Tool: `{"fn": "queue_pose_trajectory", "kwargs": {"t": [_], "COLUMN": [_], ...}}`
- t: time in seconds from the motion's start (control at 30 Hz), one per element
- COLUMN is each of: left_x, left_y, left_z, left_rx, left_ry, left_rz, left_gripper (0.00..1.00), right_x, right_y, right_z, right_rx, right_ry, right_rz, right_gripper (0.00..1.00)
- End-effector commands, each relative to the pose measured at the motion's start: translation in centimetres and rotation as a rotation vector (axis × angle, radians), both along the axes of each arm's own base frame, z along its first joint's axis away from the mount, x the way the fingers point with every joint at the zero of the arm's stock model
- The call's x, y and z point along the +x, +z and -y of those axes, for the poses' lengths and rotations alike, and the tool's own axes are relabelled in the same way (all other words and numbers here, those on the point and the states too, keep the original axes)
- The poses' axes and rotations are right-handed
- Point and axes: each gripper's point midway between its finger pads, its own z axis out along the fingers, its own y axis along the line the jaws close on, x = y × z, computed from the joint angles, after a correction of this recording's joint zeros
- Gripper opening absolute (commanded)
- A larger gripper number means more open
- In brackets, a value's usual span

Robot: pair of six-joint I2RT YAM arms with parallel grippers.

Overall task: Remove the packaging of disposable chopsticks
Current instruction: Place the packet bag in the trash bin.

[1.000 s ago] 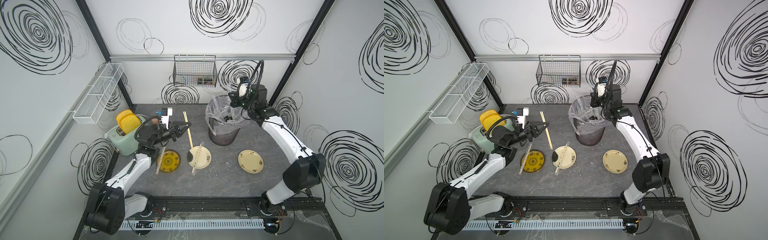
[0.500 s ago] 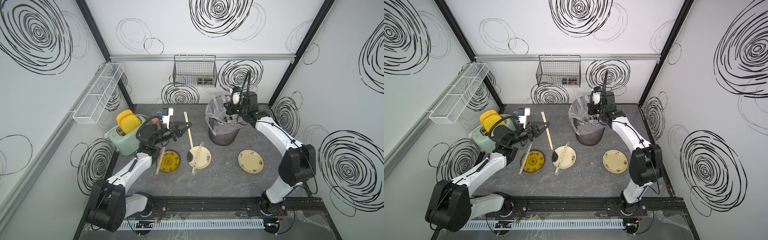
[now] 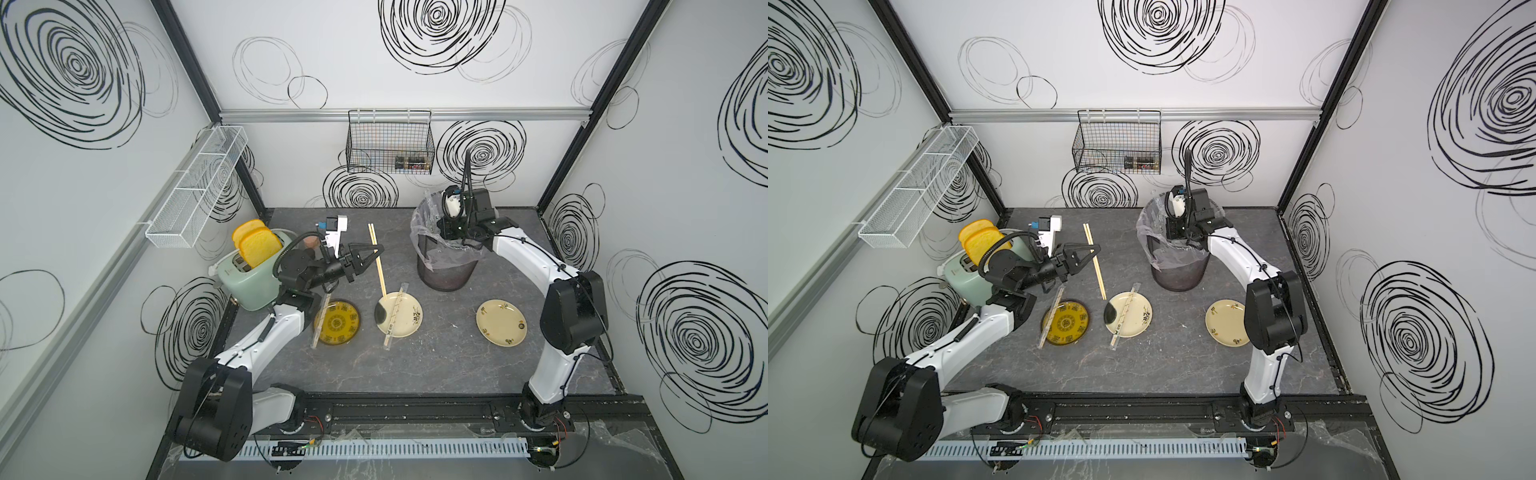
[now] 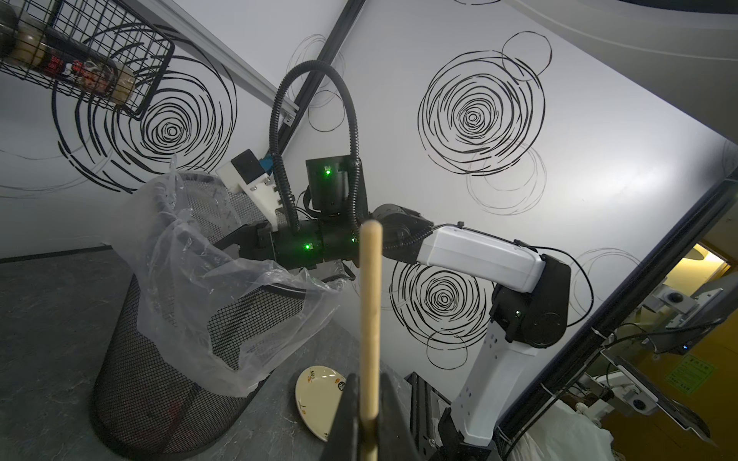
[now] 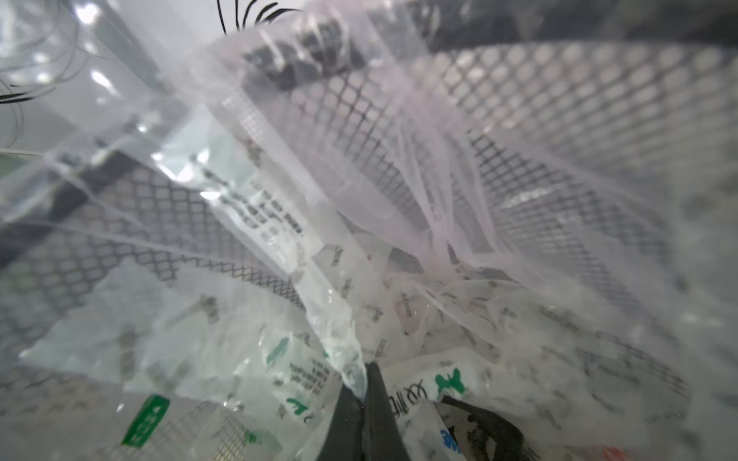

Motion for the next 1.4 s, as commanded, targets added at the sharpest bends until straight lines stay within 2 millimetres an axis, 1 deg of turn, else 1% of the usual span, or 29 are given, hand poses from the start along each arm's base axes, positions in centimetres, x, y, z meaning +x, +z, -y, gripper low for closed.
{"fn": "queue_pose_trajectory", "kwargs": {"t": [0.0,0.17,0.37,0.7,0.8,0.9,1.0,1.07,1.1,1.2,1.37], "left_x": [-0.6,-0.6,-0.6,-0.6,-0.6,-0.6,-0.6,-0.6,-0.6,-0.6,-0.6], "left_y": [1.5,1.5,1.5,1.5,1.5,1.5,1.5,1.5,1.5,1.4,1.5], "left_z": [0.3,0.3,0.3,0.3,0.3,0.3,0.3,0.3,0.3,0.3,0.3], "left_rx": [-0.01,-0.01,-0.009,-0.008,-0.008,-0.008,-0.006,-0.005,-0.005,-0.003,-0.004], "left_ry": [-0.027,-0.028,-0.027,-0.027,-0.026,-0.025,-0.024,-0.024,-0.026,-0.025,-0.024], "left_rz": [0.063,0.063,0.063,0.062,0.065,0.065,0.065,0.064,0.063,0.063,0.065], "left_gripper": [0.0,0.0,0.0,0.0,0.0,0.0,0.0,0.0,0.0,0.0,0.0], "right_x": [0.1,0.4,0.6,0.6,0.6,0.6,0.8,0.8,0.8,0.6,0.0], "right_y": [0.3,-0.6,-2.2,-5.2,-5.5,-5.2,-4.3,-3.2,-2.6,-0.8,1.9], "right_z": [1.1,1.4,0.9,1.0,1.2,1.1,1.1,1.1,1.0,0.8,0.7], "right_rx": [-0.081,-0.13,-0.162,-0.221,-0.231,-0.231,-0.226,-0.217,-0.212,-0.199,-0.18], "right_ry": [-0.016,-0.017,-0.004,-0.012,-0.026,-0.029,-0.037,-0.038,-0.038,-0.032,-0.025], "right_rz": [-0.022,-0.057,-0.113,-0.204,-0.217,-0.215,-0.194,-0.173,-0.161,-0.123,-0.068], "right_gripper": [0.0,0.0,0.0,0.0,0.02,0.07,0.23,0.34,0.37,0.43,0.48]}}
